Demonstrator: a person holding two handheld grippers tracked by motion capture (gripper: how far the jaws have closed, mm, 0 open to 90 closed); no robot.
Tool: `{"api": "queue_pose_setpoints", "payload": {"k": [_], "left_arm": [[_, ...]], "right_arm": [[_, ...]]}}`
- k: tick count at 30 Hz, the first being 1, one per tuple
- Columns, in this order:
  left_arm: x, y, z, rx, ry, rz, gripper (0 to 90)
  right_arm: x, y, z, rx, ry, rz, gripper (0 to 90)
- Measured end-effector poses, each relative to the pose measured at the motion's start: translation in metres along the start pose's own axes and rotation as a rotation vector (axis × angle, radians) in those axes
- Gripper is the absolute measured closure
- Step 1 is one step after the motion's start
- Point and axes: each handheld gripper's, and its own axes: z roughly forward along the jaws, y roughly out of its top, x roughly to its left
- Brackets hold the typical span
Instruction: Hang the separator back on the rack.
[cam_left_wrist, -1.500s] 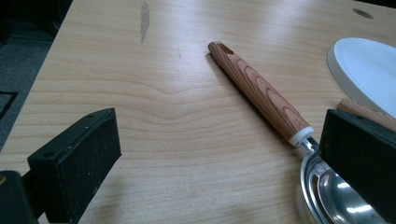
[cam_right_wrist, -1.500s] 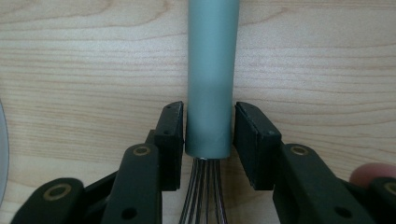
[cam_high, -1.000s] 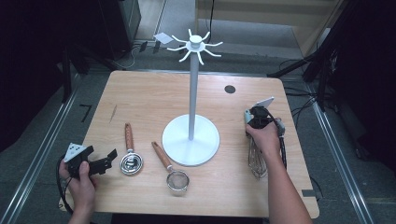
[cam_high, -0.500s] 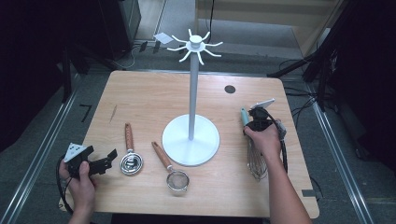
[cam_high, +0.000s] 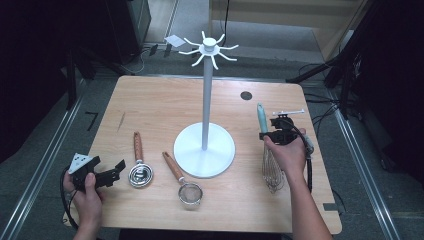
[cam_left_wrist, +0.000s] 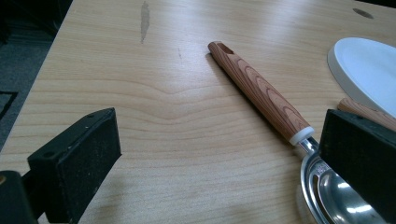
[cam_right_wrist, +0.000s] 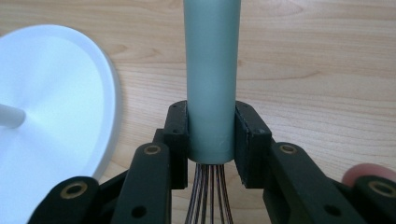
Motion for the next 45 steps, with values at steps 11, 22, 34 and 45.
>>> {"api": "queue_pose_setpoints", "payload": {"k": [11, 22, 34, 45], "left_arm": [[0.000, 0.000, 0.000, 0.001, 0.001, 0.001, 0.0], [0.000, 0.000, 0.000, 0.000, 0.000, 0.001, 0.0], [0.000, 0.000, 0.000, 0.000, 0.000, 0.002, 0.0], [0.000, 0.000, 0.000, 0.001, -0.001, 0.002, 0.0]], "right_arm": [[0.015, -0.015, -0.021, -0.148, 0.091, -0.054, 71.0], [0.033, -0.022, -0.037, -0.270, 0.175, -0.102, 71.0], [0.046, -0.029, -0.041, -0.327, 0.261, -0.151, 71.0], [0.062, -0.032, -0.050, -0.380, 0.302, -0.221, 71.0]]}}
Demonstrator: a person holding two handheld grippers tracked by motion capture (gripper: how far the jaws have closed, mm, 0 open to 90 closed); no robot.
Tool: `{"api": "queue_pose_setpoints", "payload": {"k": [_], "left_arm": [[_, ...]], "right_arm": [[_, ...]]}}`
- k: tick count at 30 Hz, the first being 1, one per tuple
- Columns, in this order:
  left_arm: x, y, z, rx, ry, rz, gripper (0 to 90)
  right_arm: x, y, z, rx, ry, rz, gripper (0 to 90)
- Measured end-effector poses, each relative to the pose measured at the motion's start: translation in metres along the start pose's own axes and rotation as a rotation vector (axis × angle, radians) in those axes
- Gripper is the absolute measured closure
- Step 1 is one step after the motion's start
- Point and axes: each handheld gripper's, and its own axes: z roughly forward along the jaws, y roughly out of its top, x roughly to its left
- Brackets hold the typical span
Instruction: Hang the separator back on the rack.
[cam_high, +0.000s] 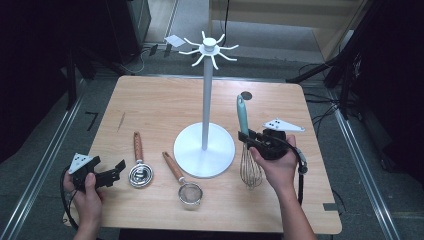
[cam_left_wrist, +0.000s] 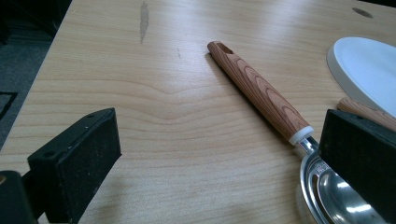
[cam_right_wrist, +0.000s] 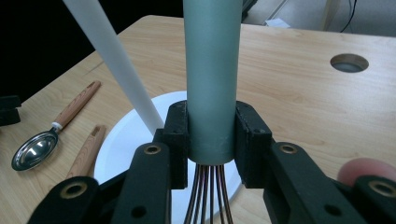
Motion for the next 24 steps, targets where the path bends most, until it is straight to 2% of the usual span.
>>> {"api": "queue_pose_setpoints", "payload": {"k": [9, 24], "left_arm": [[0.000, 0.000, 0.000, 0.000, 0.000, -0.002, 0.0], [0.000, 0.000, 0.000, 0.001, -0.001, -0.003, 0.0]], "right_arm": [[0.015, 0.005, -0.004, -0.029, 0.032, -0.021, 71.0], [0.030, 0.014, -0.013, -0.104, 0.067, -0.058, 71.0]]}}
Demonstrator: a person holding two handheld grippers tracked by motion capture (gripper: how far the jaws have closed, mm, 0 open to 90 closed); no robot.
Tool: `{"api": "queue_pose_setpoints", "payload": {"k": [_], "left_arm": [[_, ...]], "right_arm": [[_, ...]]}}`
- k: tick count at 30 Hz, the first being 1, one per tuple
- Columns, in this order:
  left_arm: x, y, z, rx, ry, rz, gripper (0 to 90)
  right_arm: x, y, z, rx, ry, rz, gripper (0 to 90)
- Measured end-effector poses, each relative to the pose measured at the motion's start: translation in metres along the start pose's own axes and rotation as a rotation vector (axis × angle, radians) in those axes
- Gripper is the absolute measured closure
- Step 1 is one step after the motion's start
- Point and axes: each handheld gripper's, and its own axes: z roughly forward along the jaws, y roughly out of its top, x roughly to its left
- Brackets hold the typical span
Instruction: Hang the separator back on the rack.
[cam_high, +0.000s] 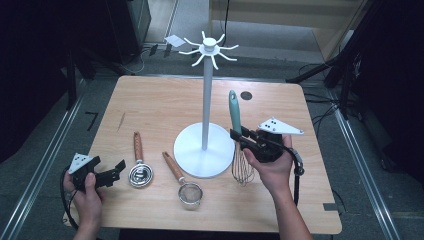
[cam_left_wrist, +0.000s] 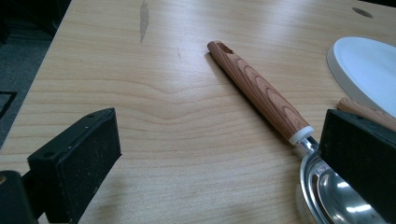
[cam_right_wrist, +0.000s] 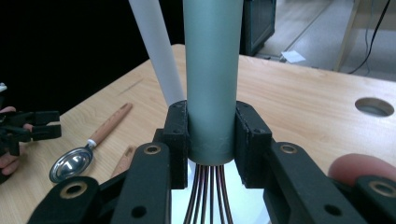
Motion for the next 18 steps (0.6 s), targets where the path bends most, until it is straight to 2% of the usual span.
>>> {"api": "queue_pose_setpoints", "payload": {"k": [18], "left_arm": [[0.000, 0.000, 0.000, 0.002, 0.000, 0.002, 0.0]], "right_arm": [[0.017, 0.015, -0.012, -0.113, 0.059, -0.071, 71.0]]}}
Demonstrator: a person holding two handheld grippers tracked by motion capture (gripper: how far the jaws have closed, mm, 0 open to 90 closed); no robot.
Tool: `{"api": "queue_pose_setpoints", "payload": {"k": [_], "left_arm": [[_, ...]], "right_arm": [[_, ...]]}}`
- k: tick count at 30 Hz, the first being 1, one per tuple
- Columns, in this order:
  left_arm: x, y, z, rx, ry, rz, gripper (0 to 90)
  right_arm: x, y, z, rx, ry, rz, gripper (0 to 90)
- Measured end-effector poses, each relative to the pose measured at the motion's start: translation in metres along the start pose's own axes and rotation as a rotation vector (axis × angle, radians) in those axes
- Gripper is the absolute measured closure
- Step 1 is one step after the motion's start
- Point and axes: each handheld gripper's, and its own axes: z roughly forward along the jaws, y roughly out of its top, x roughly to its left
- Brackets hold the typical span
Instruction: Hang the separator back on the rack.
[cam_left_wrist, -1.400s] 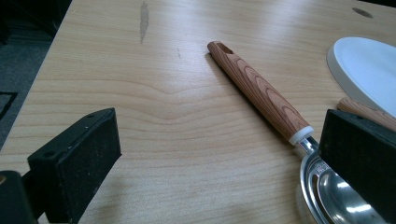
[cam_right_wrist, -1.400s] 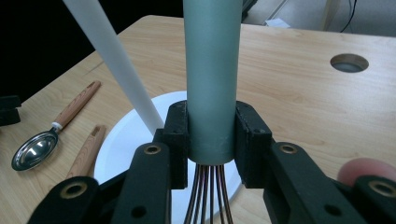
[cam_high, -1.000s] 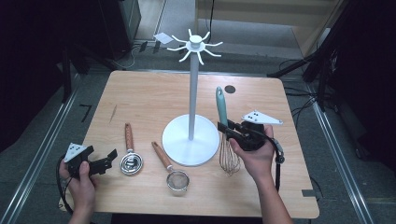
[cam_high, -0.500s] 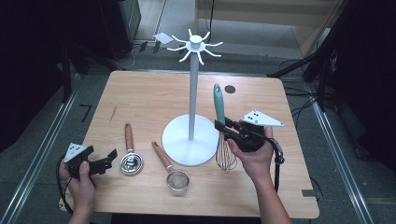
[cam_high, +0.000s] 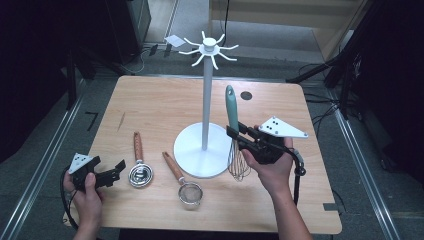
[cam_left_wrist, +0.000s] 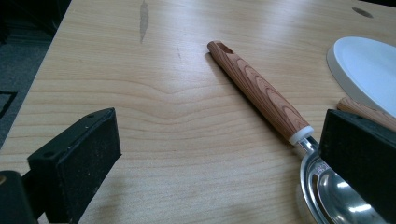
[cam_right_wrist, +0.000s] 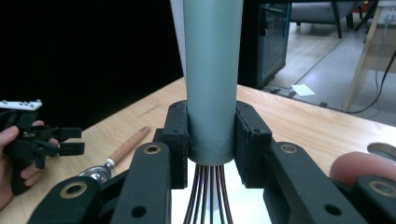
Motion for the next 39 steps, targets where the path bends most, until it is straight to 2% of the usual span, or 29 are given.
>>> {"api": "queue_pose_setpoints", "payload": {"k": [8, 18, 39], "left_arm": [[0.000, 0.000, 0.000, 0.001, 0.000, 0.000, 0.0], [0.000, 0.000, 0.000, -0.002, -0.001, 0.000, 0.0], [0.000, 0.000, 0.000, -0.001, -0.002, 0.001, 0.0]], "right_arm": [[0.006, 0.009, -0.003, -0.035, 0.011, -0.022, 71.0], [0.021, 0.025, -0.005, -0.077, 0.045, -0.062, 71.0], [0.039, 0.047, -0.017, -0.153, 0.050, -0.100, 71.0]]}}
